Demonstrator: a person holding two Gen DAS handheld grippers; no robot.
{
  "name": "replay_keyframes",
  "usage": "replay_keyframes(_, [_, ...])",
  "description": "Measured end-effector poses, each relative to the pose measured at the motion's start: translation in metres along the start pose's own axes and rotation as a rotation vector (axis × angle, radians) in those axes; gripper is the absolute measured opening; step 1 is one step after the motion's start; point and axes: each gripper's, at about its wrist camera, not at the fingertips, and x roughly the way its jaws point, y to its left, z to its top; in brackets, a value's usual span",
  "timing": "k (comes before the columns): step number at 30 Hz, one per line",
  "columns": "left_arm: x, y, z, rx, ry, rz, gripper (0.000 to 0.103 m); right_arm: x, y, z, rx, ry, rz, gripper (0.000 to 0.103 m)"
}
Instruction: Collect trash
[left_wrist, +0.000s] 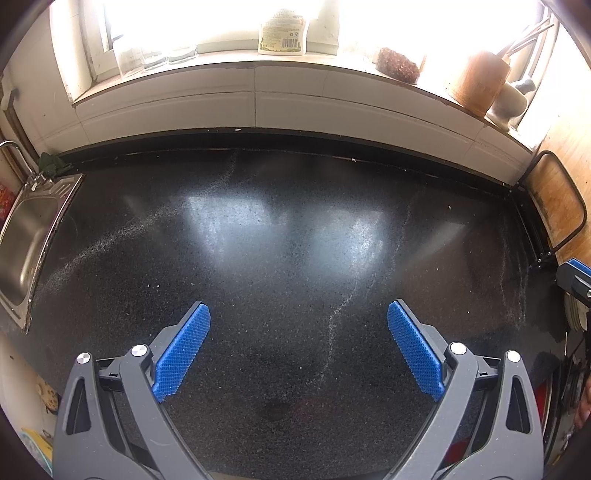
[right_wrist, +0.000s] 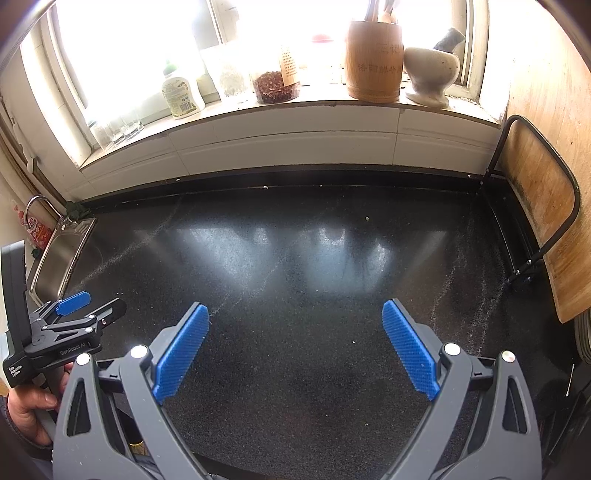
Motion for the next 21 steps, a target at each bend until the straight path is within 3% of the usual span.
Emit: replay_keyframes(21, [-0.0019,-0.0051,0.0016,0.016,-0.004,0.012,0.094,0.0011,-0.0034,0.0007,0.012,0.002,-0.004,0.092])
